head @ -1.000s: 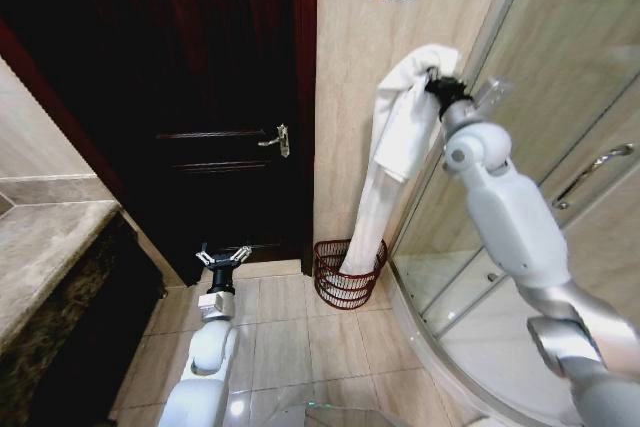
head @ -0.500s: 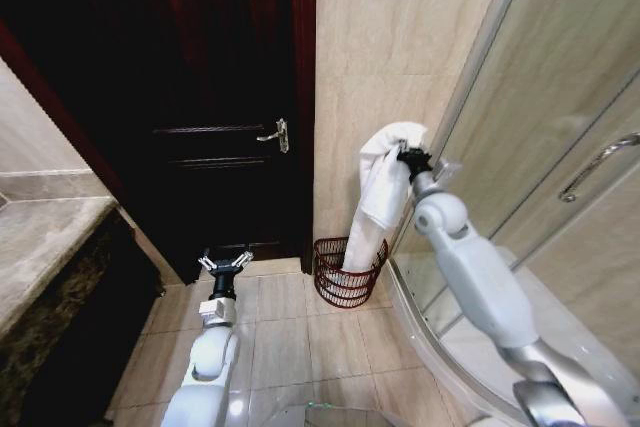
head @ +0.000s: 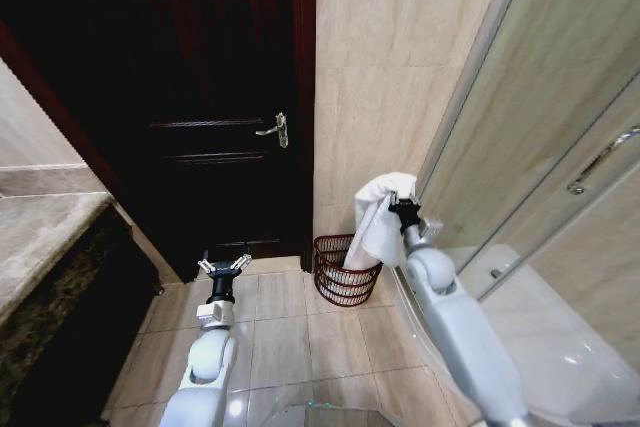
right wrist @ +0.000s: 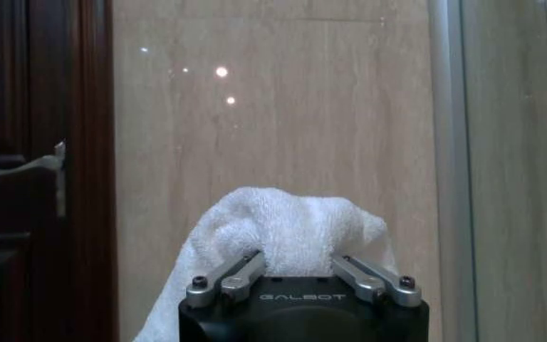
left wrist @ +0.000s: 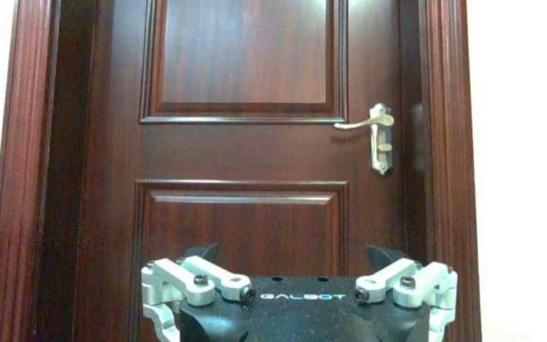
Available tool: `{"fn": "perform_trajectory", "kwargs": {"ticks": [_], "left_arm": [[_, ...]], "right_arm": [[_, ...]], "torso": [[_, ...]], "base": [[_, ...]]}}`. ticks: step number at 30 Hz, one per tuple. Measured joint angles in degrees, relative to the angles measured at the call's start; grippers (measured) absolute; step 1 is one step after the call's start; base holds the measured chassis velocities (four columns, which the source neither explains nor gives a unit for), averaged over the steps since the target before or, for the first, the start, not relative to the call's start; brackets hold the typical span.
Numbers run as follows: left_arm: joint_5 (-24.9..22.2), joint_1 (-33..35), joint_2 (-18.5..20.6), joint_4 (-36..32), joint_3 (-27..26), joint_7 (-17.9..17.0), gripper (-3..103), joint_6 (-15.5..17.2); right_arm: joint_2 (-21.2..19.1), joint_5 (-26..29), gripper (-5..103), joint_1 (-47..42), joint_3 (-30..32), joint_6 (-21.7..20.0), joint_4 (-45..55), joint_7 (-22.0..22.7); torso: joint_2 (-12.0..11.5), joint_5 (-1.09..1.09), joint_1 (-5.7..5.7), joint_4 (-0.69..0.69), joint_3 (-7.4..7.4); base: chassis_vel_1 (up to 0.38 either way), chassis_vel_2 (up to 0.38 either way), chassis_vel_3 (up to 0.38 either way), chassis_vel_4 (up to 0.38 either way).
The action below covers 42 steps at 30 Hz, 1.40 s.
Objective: Discard the used towel into the hamper.
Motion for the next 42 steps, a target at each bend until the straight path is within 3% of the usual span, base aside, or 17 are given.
{"fn": "perform_trajectory", "kwargs": {"ticks": [15, 22, 42], "left_arm": [[0.35, 1.43, -0.11, -0.58, 0.57, 0.87, 100, -1.23], [1.01, 1.31, -0.74, -1.45, 0.72, 1.46, 100, -1.16], [1.20, 1.95, -0.96, -1.01, -0.14, 2.18, 100, -1.90]], "right_arm": [[-0.16, -1.03, 12, -9.00, 4.63, 0.40, 7.17, -0.80], [-0.98, -1.33, 12, -9.24, 4.72, 0.37, 6.94, -1.13], [2.70, -3.47, 12, -12.11, 4.39, 1.82, 7.64, -2.18]], "torso": [[-4.23, 0.01, -1.93, -0.01, -2.28], [-5.95, 0.02, -2.64, 0.00, -3.26], [-11.40, 0.01, -5.06, 0.00, -6.31]], "base": [[0.000, 0.000, 0.000, 0.000], [0.000, 0.000, 0.000, 0.000], [0.000, 0.000, 0.000, 0.000]]}}
